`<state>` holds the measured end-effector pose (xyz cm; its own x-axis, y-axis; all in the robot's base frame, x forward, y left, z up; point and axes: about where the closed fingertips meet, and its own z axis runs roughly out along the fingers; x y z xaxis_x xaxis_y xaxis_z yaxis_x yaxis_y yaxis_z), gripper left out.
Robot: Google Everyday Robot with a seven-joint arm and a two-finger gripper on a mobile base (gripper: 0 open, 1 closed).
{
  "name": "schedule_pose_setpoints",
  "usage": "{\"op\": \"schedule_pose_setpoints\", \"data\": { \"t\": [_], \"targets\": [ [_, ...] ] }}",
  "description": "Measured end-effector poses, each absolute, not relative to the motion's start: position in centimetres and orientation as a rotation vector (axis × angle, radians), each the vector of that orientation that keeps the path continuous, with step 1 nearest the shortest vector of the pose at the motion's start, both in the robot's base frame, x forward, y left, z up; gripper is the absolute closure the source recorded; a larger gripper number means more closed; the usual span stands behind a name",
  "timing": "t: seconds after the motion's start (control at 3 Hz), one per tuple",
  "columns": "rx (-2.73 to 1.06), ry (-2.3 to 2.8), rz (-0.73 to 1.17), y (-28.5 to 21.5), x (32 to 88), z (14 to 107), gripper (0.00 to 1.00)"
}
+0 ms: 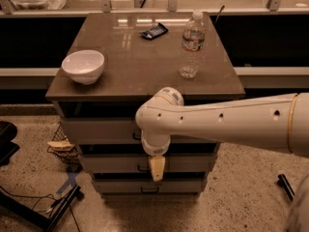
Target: Open top drawer
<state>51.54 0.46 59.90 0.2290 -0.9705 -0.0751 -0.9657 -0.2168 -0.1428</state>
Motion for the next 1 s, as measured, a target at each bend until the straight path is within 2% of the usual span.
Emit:
{"op": "schedule_pose_setpoints", "data": {
  "t": [1.0],
  "targets": [
    [-2.337, 1.859, -0.045, 0.38, 51.42, 59.74, 0.83]
  ]
}}
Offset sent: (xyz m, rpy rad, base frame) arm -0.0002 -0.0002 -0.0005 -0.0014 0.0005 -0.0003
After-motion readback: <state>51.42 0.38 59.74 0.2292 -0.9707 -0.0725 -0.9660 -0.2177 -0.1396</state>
